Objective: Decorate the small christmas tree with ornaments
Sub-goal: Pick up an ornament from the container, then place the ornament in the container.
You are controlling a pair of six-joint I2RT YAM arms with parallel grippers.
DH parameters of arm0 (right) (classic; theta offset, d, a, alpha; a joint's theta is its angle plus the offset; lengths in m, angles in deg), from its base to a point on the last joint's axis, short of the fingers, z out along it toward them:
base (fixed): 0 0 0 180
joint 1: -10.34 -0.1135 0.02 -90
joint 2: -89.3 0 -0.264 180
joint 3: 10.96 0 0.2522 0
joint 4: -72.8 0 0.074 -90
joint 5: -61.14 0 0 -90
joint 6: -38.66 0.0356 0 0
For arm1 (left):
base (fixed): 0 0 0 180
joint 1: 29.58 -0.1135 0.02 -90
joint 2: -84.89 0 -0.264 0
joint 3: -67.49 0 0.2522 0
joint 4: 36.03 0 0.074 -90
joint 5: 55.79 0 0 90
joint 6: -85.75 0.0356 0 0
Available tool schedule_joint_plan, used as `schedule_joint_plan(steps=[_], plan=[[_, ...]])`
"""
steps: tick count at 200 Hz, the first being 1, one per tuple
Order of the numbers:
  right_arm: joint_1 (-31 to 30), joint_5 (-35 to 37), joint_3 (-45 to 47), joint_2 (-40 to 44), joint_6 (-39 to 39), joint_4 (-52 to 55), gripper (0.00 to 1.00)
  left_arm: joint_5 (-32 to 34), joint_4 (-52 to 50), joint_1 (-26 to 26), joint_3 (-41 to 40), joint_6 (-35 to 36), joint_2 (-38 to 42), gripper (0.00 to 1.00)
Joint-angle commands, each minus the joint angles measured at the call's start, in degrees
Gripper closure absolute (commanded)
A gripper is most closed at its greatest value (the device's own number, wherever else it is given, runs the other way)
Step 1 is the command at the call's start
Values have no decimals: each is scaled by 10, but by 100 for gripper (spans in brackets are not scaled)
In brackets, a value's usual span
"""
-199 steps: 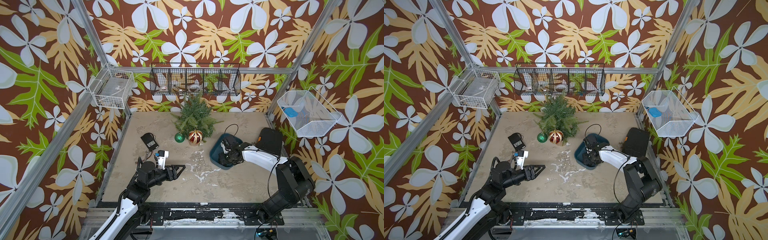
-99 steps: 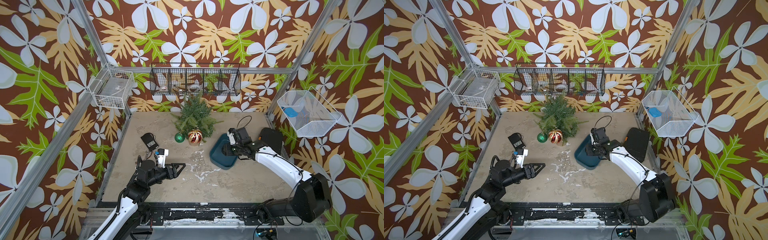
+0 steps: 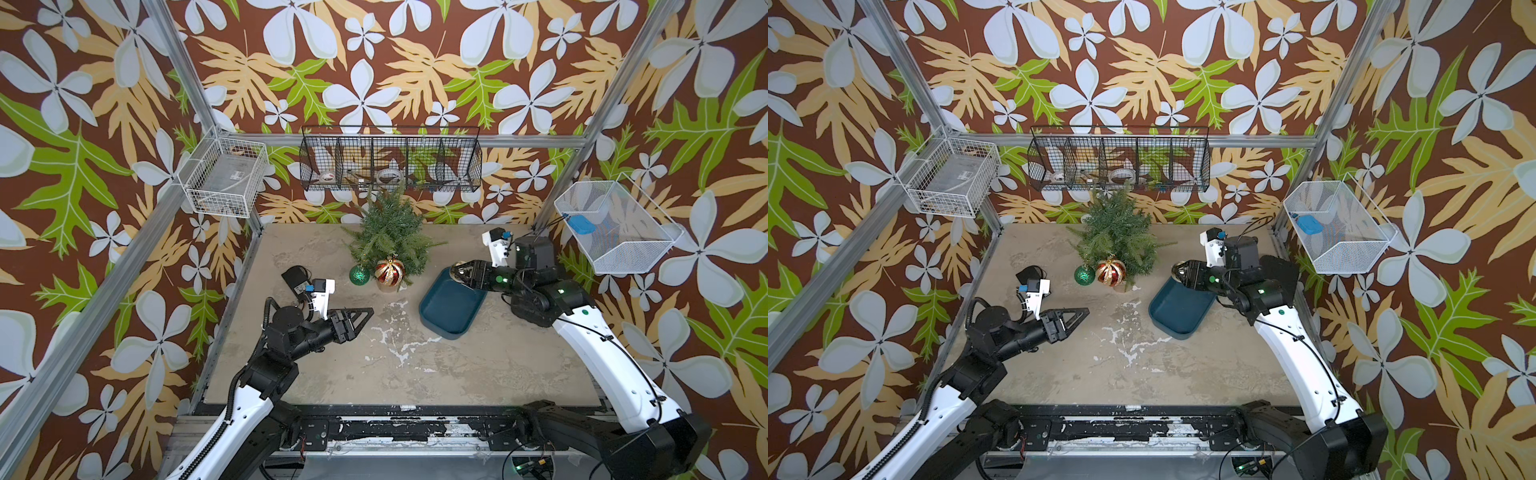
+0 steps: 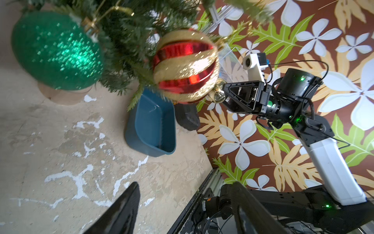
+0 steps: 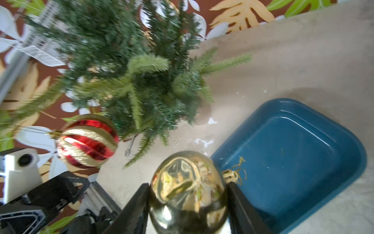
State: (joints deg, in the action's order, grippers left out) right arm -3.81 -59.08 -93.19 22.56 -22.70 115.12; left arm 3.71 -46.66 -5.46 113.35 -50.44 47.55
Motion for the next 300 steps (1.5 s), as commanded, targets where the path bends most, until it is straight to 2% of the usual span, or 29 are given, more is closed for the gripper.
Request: schedule_joint_plan(steps=[1, 42, 58, 88, 116, 132, 168, 209, 246, 273, 300], plan=[[2, -62, -14, 5, 27, -24, 44, -12, 19, 1, 27, -3, -7, 26], [4, -124, -7, 13, 64, -62, 44, -21, 38, 5, 62, -19, -17, 25], [4, -128, -9, 22, 74, -72, 44, -20, 40, 12, 81, -16, -25, 25], [4, -39, -14, 23, 23, -23, 44, -15, 40, 25, 103, -4, -39, 25], [6, 26, 57, 5, 1, -34, 44, -13, 40, 27, 91, -4, -35, 25], [5, 82, 93, -17, -13, -38, 44, -10, 40, 28, 78, -7, -25, 25], [1, 143, 125, -98, -34, -52, 44, 0, 29, 28, 44, -9, 6, 25], [-66, 240, 64, -219, -85, -12, 43, 12, 10, 28, 25, -3, 28, 25], [-99, 303, 13, -307, -134, 26, 41, 19, -9, 28, 25, 10, 36, 25], [-113, 341, -6, -333, -153, 45, 40, 22, -17, 28, 25, 18, 37, 26], [-116, 342, -11, -346, -160, 49, 35, 22, -16, 28, 25, 20, 33, 26]])
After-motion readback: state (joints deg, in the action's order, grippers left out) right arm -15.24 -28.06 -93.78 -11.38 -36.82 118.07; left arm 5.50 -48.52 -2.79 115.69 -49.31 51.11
